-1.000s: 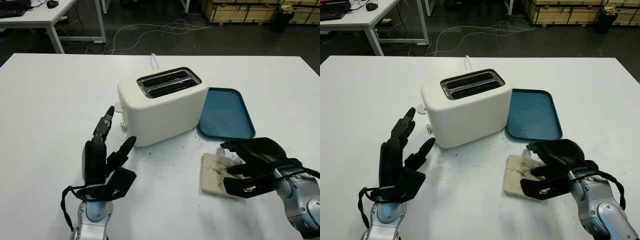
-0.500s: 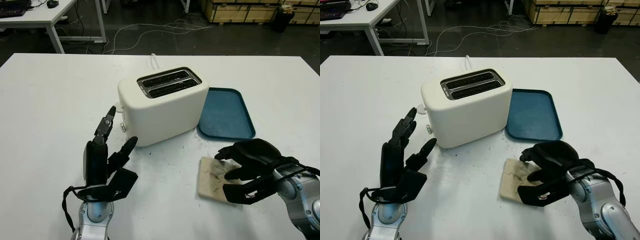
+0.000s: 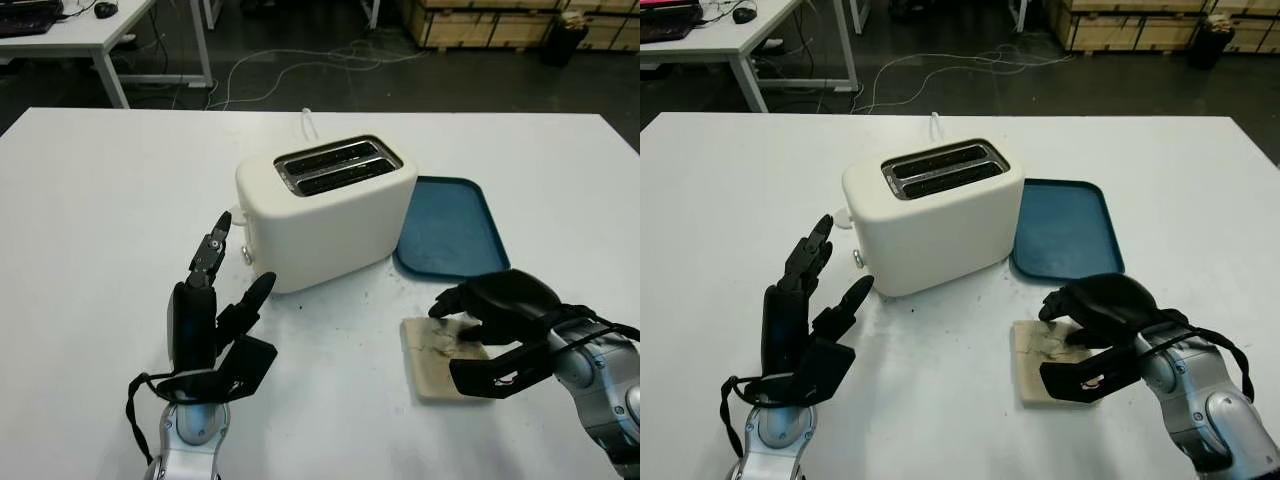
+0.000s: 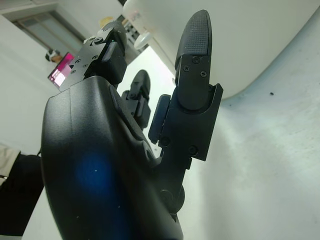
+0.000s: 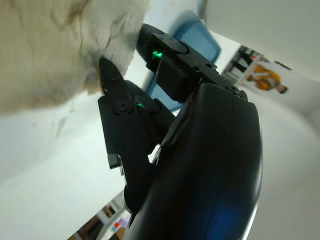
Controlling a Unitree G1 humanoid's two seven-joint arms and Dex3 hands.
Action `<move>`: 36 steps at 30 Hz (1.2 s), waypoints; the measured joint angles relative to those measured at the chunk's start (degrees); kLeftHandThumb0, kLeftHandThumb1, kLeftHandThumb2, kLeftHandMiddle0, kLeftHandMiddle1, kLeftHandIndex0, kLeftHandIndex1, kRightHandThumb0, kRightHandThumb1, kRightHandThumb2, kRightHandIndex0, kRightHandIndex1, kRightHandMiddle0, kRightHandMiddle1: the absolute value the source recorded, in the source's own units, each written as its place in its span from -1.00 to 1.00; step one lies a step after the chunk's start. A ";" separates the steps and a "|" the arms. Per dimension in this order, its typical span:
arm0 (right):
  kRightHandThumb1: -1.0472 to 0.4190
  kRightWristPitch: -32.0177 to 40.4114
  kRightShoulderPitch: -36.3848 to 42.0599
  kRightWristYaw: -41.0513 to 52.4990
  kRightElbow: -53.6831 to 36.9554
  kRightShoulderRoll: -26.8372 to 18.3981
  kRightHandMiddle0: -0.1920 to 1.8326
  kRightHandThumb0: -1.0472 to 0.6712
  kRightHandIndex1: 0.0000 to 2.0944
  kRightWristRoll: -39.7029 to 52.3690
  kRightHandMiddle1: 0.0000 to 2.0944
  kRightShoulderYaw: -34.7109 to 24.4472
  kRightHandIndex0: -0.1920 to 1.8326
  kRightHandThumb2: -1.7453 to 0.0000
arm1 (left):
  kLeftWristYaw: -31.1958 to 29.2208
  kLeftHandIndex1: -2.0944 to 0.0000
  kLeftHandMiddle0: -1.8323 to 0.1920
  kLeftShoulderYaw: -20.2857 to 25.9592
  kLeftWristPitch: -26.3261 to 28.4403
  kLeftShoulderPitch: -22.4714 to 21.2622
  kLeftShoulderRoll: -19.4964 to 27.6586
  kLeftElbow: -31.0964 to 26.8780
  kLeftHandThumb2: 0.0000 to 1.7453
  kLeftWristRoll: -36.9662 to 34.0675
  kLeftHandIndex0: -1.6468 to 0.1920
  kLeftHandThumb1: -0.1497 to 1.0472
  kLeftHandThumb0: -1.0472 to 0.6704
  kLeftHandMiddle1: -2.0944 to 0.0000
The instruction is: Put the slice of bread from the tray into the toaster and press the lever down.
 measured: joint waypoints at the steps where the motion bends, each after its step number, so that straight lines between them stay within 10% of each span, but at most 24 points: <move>1: -0.75 -1.78 -0.09 -2.94 1.63 -0.14 0.32 0.28 0.38 -0.06 -0.82 0.33 -0.16 0.99 | 0.01 1.00 0.37 0.00 0.00 0.02 0.00 -0.01 -0.73 0.00 0.44 0.79 -0.51 1.00; 5: -0.75 -5.51 -0.80 -10.04 6.13 -0.53 -0.08 0.40 0.60 -0.43 -0.14 1.75 -0.31 0.99 | 0.17 1.00 0.37 -0.05 0.00 0.04 0.00 -0.01 -0.73 0.03 0.43 0.79 -0.51 1.00; 9: -0.78 -5.58 -0.93 -10.31 6.64 -0.57 0.15 0.43 0.27 0.32 -0.74 1.76 -0.14 0.99 | 0.18 1.00 0.37 -0.09 0.00 0.09 0.00 -0.01 -0.73 0.04 0.44 0.79 -0.52 1.00; 15: -0.82 -6.23 0.06 -9.86 6.92 -0.57 0.22 0.48 -0.23 5.38 -0.97 0.54 0.06 0.99 | 0.17 1.00 0.38 -0.10 0.01 0.20 -0.10 -0.04 -0.74 -0.01 0.44 0.79 -0.52 1.00; 19: -0.82 -6.55 -0.01 -9.33 6.91 -0.57 0.30 0.56 0.43 7.10 -0.91 0.17 -0.22 0.99 | 0.16 1.00 0.38 -0.08 0.01 0.20 -0.11 -0.03 -0.74 -0.24 0.44 0.79 -0.52 1.00; 25: -0.81 -9.61 0.11 -11.46 7.81 -0.12 0.33 0.68 0.58 9.74 -0.88 -0.83 -0.21 0.98 | 0.16 1.00 0.38 -0.04 0.01 0.20 -0.09 -0.03 -0.73 -0.32 0.44 0.79 -0.52 1.00; 29: -0.83 -12.95 -0.12 -14.69 10.08 2.06 -0.33 0.76 0.66 12.67 0.49 -2.14 -0.26 0.95 | 0.16 1.00 0.38 0.15 0.01 0.18 -0.08 -0.01 -0.74 -0.31 0.43 0.79 -0.53 1.00; 36: -0.83 -16.04 -5.05 -14.52 10.24 3.38 -0.36 0.95 0.67 21.57 0.67 -6.81 -0.15 0.90 | 0.15 1.00 0.38 0.22 -0.01 0.16 0.06 -0.01 -0.73 -0.42 0.43 0.79 -0.51 1.00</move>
